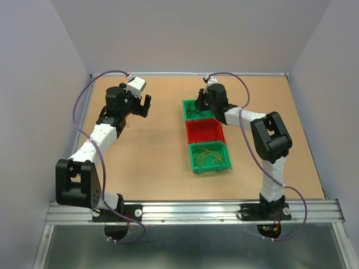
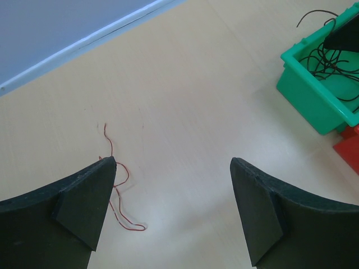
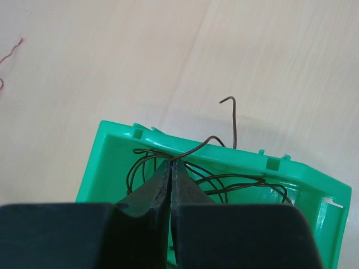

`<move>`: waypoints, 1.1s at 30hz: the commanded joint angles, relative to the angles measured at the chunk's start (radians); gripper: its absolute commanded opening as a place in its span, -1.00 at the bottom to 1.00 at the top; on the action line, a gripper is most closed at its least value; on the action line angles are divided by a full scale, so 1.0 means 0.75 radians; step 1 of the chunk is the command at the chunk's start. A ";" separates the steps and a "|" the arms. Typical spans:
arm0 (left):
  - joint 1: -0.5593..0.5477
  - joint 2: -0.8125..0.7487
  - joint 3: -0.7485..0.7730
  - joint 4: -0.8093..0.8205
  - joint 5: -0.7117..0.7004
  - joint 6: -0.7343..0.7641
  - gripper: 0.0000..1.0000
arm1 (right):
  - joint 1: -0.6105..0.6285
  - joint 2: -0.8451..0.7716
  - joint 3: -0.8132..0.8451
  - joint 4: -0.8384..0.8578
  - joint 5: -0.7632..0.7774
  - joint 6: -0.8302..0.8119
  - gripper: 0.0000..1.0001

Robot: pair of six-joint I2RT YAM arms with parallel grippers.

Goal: Untangle the cables

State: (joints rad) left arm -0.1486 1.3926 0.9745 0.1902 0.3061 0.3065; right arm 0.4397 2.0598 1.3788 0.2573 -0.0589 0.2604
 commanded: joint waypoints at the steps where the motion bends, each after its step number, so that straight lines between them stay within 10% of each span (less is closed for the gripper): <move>1: 0.004 -0.008 -0.007 0.049 0.009 0.017 0.89 | 0.009 -0.136 -0.057 0.197 -0.044 -0.012 -0.97; 17: 0.004 -0.010 -0.009 0.047 0.011 0.015 0.89 | 0.009 -0.470 -0.374 0.348 -0.183 -0.098 -0.99; 33: 0.004 -0.032 -0.015 0.043 0.005 0.017 0.89 | 0.007 -0.170 0.043 -0.304 -0.269 -0.257 -0.99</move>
State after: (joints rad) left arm -0.1486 1.3930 0.9745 0.1905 0.3058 0.3092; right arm 0.4400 1.8603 1.2785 0.1375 -0.2394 0.1261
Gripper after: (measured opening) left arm 0.946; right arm 0.016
